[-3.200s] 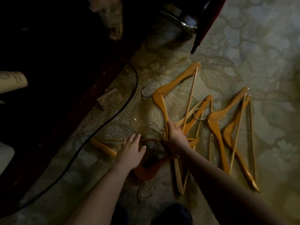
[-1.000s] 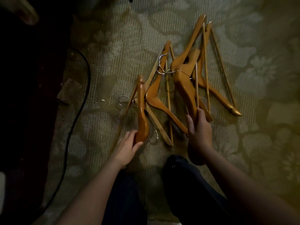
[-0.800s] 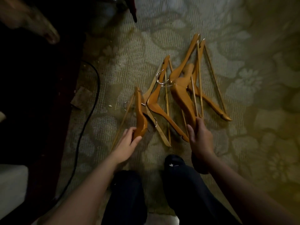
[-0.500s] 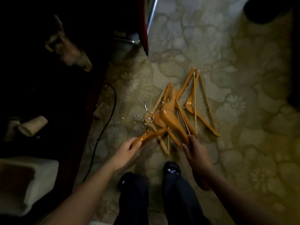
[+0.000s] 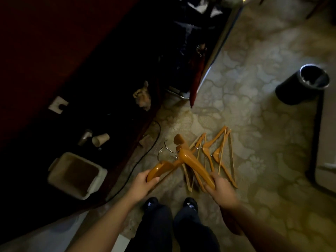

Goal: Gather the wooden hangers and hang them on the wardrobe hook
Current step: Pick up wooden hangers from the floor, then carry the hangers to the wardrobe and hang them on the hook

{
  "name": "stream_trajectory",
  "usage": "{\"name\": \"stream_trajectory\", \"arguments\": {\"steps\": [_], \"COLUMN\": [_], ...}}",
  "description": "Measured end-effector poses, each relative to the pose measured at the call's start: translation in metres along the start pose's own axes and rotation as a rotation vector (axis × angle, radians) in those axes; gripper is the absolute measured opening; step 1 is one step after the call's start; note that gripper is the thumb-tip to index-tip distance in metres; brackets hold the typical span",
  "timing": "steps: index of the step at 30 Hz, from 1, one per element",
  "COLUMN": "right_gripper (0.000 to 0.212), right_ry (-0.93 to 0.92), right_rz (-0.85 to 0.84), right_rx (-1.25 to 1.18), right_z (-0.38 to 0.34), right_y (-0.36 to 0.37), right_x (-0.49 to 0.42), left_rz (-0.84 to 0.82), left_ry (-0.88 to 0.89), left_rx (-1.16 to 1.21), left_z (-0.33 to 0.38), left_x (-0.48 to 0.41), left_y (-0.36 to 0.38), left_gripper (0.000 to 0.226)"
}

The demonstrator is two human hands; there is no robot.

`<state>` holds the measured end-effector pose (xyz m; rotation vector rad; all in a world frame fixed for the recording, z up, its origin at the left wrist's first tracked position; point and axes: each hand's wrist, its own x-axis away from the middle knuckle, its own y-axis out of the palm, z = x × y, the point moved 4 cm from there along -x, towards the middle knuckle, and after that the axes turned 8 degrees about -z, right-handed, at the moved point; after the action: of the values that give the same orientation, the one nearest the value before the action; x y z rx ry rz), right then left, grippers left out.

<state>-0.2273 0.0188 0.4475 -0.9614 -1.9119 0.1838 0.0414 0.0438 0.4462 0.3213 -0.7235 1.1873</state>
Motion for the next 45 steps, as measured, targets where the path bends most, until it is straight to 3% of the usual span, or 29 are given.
{"name": "stream_trajectory", "arguments": {"steps": [11, 23, 28, 31, 39, 42, 45], "right_gripper": [0.017, 0.032, 0.029, 0.031, 0.036, 0.036, 0.04], "right_ry": [-0.197, -0.435, -0.488, -0.53, -0.708, -0.746, -0.778], "right_rz": [-0.164, -0.339, -0.458, -0.548, -0.723, -0.769, -0.809], "right_rx": [0.363, 0.721, 0.97, 1.091, 1.415, 1.555, 1.678], "right_z": [-0.125, -0.209, -0.231, -0.242, -0.246, -0.24, -0.234], "right_y": [0.0, 0.028, 0.038, 0.043, 0.072, 0.085, 0.102], "right_x": [0.079, 0.055, 0.024, 0.012, 0.007, 0.011, 0.012], "left_rz": [0.139, 0.488, 0.673, 0.82, 1.169, 1.25, 1.298], "left_ry": [-0.014, -0.105, -0.235, -0.343, -0.519, -0.612, -0.749], "left_rx": [0.033, 0.214, 0.392, 0.521, 0.889, 1.006, 1.123], "left_z": [0.009, -0.041, -0.061, -0.069, -0.041, -0.034, -0.03], "left_x": [0.158, 0.254, 0.279, 0.29, 0.306, 0.307, 0.302], "left_y": [-0.064, -0.056, -0.016, 0.025, 0.153, 0.206, 0.255], "left_gripper": [0.012, 0.022, 0.019, 0.003, 0.031, 0.06, 0.029]}}
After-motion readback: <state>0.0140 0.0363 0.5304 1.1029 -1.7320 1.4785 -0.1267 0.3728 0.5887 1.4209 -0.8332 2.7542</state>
